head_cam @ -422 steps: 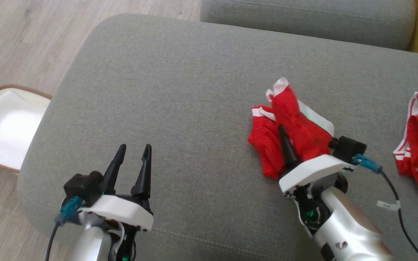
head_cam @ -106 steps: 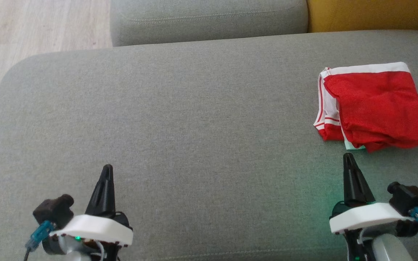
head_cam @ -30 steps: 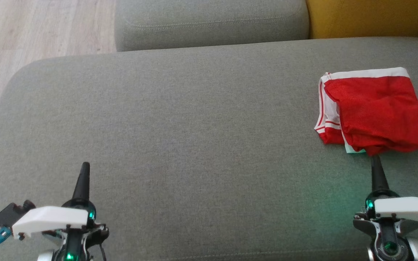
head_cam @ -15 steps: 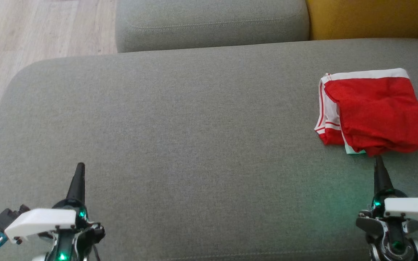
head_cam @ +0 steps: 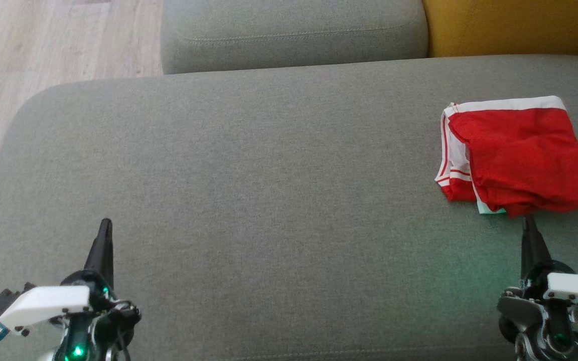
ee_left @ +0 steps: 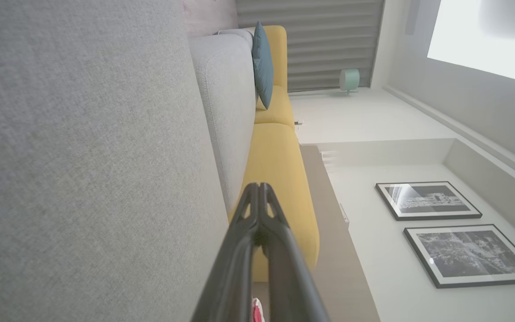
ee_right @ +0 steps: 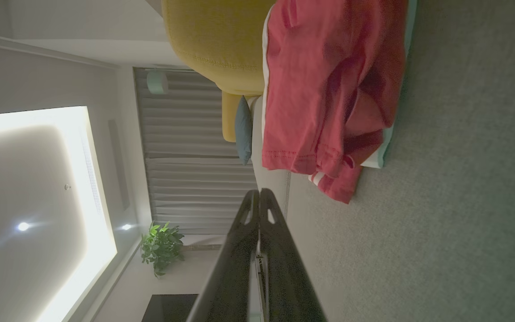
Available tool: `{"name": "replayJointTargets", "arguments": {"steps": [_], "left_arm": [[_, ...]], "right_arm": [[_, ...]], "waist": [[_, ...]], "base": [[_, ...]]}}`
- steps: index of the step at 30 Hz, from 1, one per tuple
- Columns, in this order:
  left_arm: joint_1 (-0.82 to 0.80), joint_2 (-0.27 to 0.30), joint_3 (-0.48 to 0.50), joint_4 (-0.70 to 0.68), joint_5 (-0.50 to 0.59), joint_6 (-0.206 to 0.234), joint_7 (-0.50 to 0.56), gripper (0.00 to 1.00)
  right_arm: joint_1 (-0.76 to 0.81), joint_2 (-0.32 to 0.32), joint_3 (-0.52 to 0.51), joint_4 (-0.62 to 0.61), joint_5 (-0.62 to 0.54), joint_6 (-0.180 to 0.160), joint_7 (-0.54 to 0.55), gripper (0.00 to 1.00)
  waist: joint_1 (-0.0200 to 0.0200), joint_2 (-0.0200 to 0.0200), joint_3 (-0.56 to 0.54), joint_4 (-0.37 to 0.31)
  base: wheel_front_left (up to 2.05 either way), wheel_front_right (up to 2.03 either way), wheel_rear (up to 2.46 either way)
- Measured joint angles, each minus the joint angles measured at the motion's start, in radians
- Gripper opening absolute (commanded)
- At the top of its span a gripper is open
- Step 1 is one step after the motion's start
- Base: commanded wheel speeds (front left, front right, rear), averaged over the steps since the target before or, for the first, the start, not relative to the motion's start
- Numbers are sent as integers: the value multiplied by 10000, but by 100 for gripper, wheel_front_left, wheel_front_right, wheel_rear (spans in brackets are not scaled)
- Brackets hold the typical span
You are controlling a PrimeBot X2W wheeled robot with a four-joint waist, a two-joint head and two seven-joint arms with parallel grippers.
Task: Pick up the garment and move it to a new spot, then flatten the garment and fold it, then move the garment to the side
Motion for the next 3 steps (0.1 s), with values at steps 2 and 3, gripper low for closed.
{"name": "replayJointTargets", "arguments": {"steps": [2, 3], "left_arm": [[0, 2, 54, 4, -96, 0, 44, 0], [0, 4, 92, 8, -192, 0, 82, 0]], "right_arm": [[0, 0, -10, -2, 105, 0, 35, 0], [0, 0, -19, -4, 213, 0, 84, 0]], "waist": [[0, 0, -3, 1], [0, 0, -6, 2]], "base": [[0, 0, 0], [0, 0, 0]]}}
